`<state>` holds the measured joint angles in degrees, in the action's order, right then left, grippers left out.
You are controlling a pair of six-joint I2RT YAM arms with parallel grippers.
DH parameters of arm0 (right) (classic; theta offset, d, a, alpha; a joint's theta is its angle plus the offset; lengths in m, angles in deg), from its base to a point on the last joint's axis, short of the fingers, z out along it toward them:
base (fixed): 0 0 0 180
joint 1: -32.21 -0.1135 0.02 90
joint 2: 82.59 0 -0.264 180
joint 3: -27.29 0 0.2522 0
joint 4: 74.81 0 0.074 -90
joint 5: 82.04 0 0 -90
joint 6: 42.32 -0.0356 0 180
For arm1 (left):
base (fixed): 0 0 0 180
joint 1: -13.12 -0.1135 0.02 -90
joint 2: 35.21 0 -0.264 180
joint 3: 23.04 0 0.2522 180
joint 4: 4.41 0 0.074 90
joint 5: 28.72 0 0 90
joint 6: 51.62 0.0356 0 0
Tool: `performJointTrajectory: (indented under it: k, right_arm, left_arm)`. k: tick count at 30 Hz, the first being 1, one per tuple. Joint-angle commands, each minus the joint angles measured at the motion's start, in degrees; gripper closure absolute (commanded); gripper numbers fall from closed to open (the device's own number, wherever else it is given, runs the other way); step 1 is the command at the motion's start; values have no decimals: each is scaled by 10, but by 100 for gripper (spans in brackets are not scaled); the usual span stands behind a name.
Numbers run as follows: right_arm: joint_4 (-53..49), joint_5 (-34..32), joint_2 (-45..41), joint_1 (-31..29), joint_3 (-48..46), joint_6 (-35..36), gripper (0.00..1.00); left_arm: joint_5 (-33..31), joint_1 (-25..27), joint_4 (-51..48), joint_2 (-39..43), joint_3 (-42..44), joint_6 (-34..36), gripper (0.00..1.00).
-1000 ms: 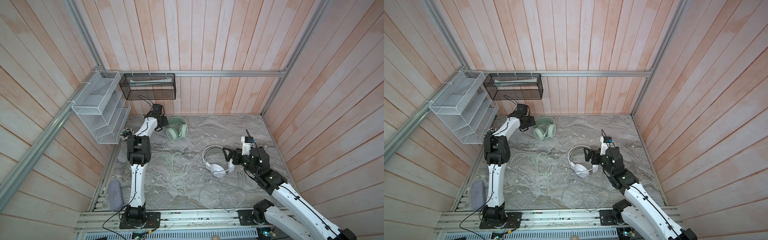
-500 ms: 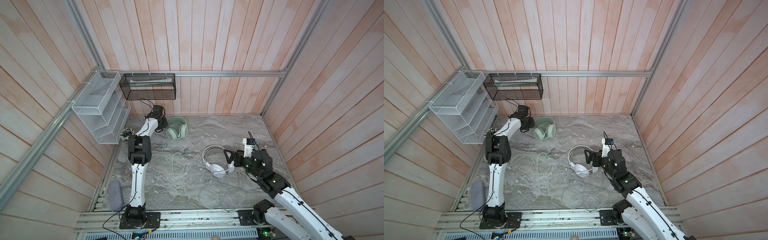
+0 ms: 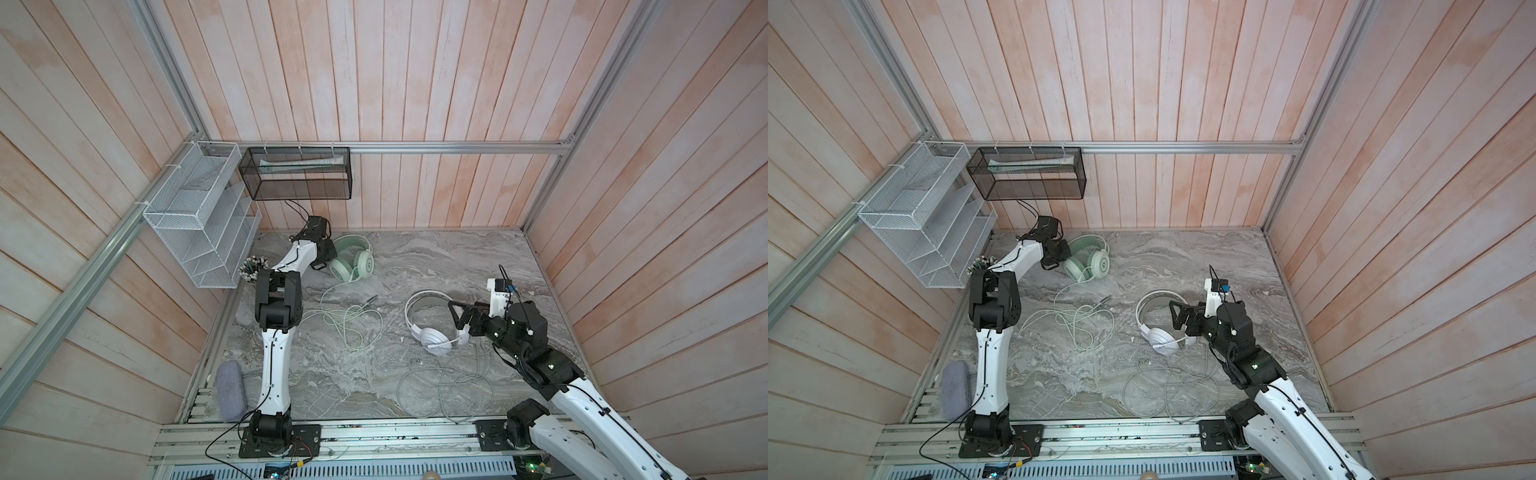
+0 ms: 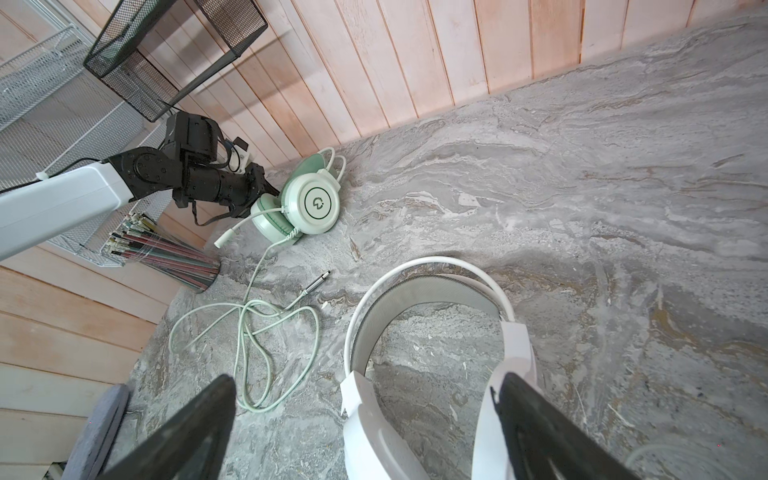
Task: Wrap the headphones
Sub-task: 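Close the left gripper on the green headset band and drag it toward the robot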
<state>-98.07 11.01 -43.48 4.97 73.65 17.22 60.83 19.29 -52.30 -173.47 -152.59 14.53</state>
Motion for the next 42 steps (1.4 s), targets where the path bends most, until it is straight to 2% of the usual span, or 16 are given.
performJointTrajectory:
  k: [1,3,8,15,22,25,28,29,33,34,36,37,39,40,42]
  right_arm:
    - [-18,6,-10,-4,-1,-8,1]
    - [-21,7,-16,-4,-1,-9,1]
    - [-28,11,-30,-5,-4,-16,1]
    - [-28,23,-46,-5,-20,-28,1]
    - [-32,42,-58,-8,-37,-41,1]
    - [-40,42,-71,-8,-41,-44,1]
    - [-47,41,-84,-8,-45,-45,1]
    - [-49,39,-87,-7,-46,-46,1]
    - [-58,39,-94,-8,-45,-50,1]
    - [-60,41,-96,-8,-44,-52,1]
    - [-65,45,-101,-8,-43,-55,1]
    - [-67,45,-105,-8,-42,-56,1]
    - [-72,42,-113,-8,-43,-58,1]
    - [-72,41,-116,-8,-45,-58,1]
    - [-70,39,-121,-8,-50,-63,1]
  left_arm:
    - [3,3,7,41,43,-21,98]
    - [8,3,23,72,84,-48,100]
    - [37,4,113,193,267,-142,100]
    - [59,19,113,306,429,-266,100]
    - [20,66,114,439,583,-381,100]
    - [-5,97,96,484,615,-409,99]
    - [-16,120,93,519,638,-420,85]
    - [-13,124,94,526,645,-422,77]
    - [-30,123,71,530,641,-399,50]
    - [-34,120,65,529,632,-384,41]
    - [-27,111,63,526,610,-338,32]
    - [-24,106,68,523,591,-307,26]
    - [24,95,111,505,559,-218,15]
    - [61,93,123,484,532,-157,14]
    - [52,101,65,428,444,-39,12]
